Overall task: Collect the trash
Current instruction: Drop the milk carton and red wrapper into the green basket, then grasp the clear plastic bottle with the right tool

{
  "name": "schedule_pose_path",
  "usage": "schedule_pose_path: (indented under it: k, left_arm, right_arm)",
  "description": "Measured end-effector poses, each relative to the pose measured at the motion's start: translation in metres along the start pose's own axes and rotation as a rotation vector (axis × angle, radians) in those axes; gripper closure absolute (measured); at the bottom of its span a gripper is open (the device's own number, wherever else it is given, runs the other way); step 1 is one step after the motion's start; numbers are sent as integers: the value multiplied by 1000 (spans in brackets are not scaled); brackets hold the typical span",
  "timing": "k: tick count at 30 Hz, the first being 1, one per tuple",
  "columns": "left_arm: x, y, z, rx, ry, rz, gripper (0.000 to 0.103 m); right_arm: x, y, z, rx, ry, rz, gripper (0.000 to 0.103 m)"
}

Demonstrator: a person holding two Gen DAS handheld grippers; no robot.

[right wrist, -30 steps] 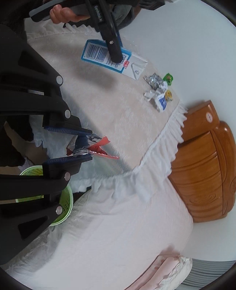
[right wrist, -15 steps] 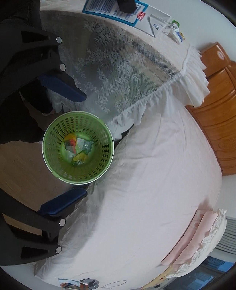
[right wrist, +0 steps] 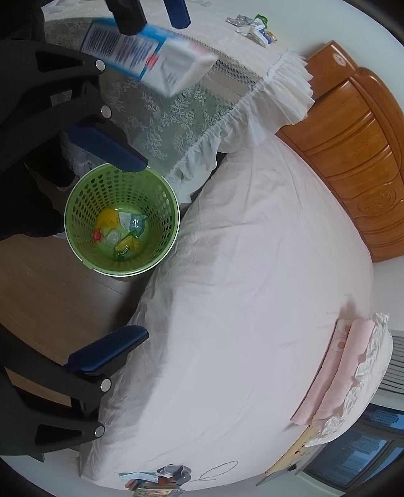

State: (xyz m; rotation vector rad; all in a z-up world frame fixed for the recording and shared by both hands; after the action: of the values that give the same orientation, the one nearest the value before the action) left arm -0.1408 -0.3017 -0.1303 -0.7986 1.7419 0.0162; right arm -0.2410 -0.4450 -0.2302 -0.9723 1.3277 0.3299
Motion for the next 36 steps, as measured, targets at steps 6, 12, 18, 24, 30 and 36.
schedule_pose_path:
  k: [6,12,18,24,30,36]
  left_arm:
    - [-3,-5,-11,17,-9,-15,10]
    - [-9,-5,0,-9,-20,-23,10]
    - [-20,-5,15,-46,-37,-45,10]
    - [-46,-1,48,-118,-83,-100,10]
    - [-105,21,113,-257,-216,-211,10]
    - [-172,64,182,-420,-382,-325,8]
  right_arm:
    - [1,2,-4,3,-1,5,5]
    - [1,3,2,-6,-7,5,5]
    - [-5,-6,21,-33,-24,-14,5]
    - [-23,-23,55,-78,-73,-66,5]
    - [-61,-53,124,-163,-197,-159,5]
    - [-95,-78,208,-277,-306,-239,2]
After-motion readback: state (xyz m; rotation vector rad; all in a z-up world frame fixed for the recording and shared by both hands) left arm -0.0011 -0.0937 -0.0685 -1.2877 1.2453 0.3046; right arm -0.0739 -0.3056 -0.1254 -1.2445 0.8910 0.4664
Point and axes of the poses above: each gripper's, at about its wrist camera, not at the fingertips, and x roughly the way its jaws point, z to its left, y to its underside, the point moved 4 cm from there along x, roughly the way its jaws point, and after that the axes turned 10 degrees about y, right-handed, at the moved point
